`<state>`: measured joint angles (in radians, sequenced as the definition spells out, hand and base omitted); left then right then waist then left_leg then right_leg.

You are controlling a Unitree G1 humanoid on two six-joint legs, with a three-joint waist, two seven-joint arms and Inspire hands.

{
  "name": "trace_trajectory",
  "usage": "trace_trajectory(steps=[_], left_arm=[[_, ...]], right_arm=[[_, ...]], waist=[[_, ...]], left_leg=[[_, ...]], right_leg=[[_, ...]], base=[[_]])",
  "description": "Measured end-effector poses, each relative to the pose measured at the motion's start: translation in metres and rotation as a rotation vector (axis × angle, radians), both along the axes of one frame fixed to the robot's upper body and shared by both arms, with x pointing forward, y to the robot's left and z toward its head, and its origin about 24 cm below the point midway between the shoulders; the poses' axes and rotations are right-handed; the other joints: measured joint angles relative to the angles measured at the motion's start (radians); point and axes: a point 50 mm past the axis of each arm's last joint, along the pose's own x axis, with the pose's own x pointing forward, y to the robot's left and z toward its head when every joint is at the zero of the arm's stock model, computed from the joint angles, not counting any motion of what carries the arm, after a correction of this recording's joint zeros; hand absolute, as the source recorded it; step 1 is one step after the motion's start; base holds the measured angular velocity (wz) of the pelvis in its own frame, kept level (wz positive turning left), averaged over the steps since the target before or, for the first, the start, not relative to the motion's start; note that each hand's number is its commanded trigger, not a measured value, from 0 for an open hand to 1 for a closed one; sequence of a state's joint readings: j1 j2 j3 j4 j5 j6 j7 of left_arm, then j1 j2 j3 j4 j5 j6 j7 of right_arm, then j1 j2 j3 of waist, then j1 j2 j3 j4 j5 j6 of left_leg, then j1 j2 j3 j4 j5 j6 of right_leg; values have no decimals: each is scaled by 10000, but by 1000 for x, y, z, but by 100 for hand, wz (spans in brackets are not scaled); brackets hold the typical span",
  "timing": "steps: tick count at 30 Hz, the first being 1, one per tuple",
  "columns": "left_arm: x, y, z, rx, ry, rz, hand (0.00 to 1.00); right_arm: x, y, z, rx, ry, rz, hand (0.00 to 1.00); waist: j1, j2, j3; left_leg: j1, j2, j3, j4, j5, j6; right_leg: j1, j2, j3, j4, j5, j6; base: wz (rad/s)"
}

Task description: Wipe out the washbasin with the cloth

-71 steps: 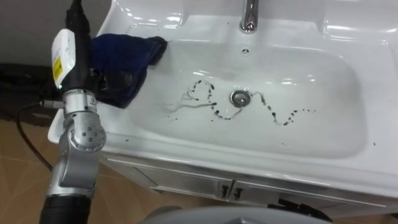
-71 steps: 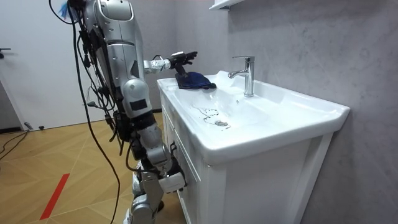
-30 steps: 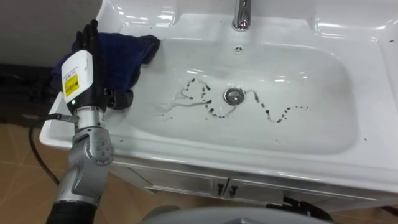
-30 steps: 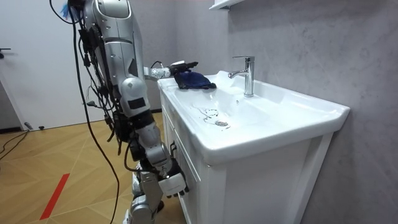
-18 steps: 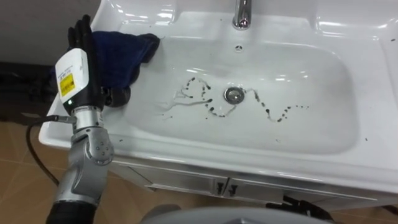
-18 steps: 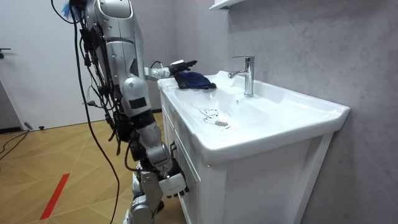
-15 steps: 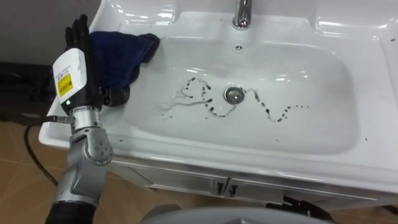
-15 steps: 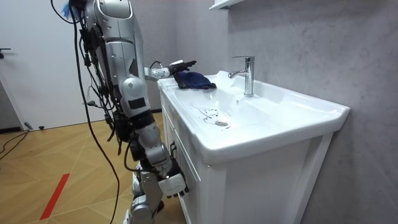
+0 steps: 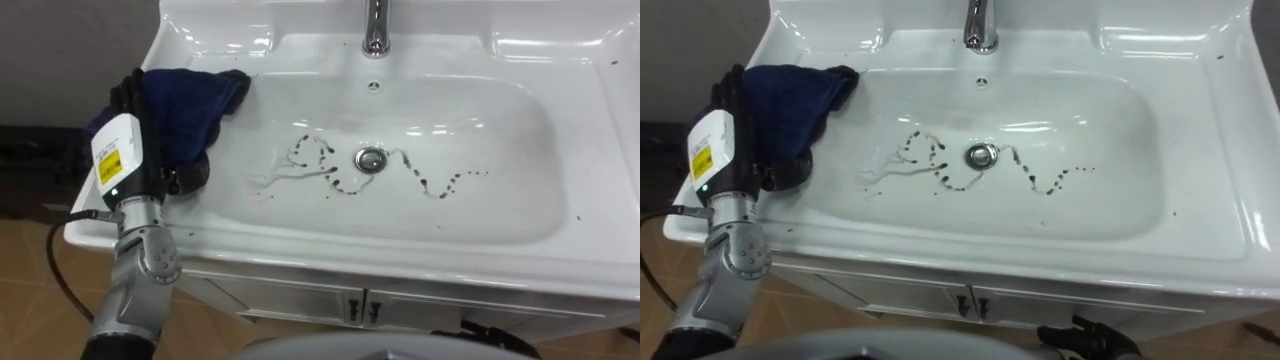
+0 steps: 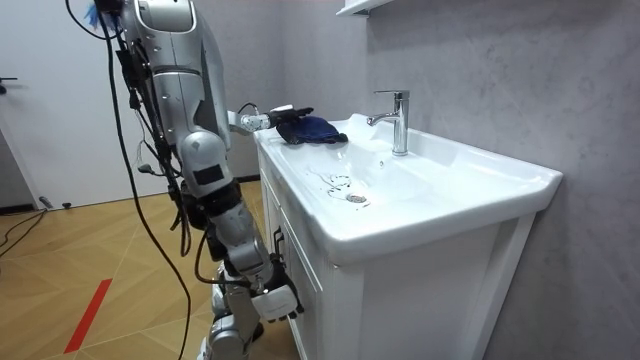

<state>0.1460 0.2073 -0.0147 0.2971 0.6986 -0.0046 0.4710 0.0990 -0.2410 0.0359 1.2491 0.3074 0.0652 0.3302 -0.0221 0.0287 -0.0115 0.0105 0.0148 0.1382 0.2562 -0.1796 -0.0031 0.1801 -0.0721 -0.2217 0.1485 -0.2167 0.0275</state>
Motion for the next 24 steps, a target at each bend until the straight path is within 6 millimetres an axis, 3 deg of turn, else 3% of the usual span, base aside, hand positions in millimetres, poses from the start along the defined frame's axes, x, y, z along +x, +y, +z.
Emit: trace_trajectory(steps=[19, 20, 21, 22, 23, 24], left_arm=[[-9, 3, -16, -784, 685, 474, 0], [-9, 4, -17, -783, 724, 487, 5], [-10, 5, -18, -778, 763, 524, 50], [-10, 5, -18, -781, 768, 542, 59], [-9, 6, -17, -793, 783, 562, 100], [-9, 6, -18, -797, 803, 561, 100]], right_arm=[[-2, -1, 0, -164, 557, 58, 0], [-2, -1, -1, -174, 570, 53, 0], [-2, -1, 0, -200, 566, 79, 0], [-2, -1, 0, -209, 557, 88, 0], [-2, -1, 0, -211, 569, 88, 0], [-3, -1, 0, -210, 600, 81, 0]], waist=[[17, -68, -26], [18, -72, -29], [31, -76, -33], [38, -77, -34], [38, -86, -38], [53, -89, -40]], left_leg=[[308, 56, 25, -222, 112, -147], [346, 56, 25, -225, 112, -148], [382, 64, 24, -220, 114, -151], [382, 72, 23, -219, 118, -158], [382, 85, 23, -218, 123, -167], [393, 89, 23, -218, 126, -172]], right_leg=[[103, 65, 42, 13, -141, -139], [133, 65, 57, 18, -153, -142], [147, 72, 106, 36, -175, -151], [142, 81, 130, 36, -174, -152], [133, 99, 160, 35, -172, -157], [133, 106, 185, 36, -173, -160]], base=[[-1], [-6], [-8], [-8], [-6], [-6]])
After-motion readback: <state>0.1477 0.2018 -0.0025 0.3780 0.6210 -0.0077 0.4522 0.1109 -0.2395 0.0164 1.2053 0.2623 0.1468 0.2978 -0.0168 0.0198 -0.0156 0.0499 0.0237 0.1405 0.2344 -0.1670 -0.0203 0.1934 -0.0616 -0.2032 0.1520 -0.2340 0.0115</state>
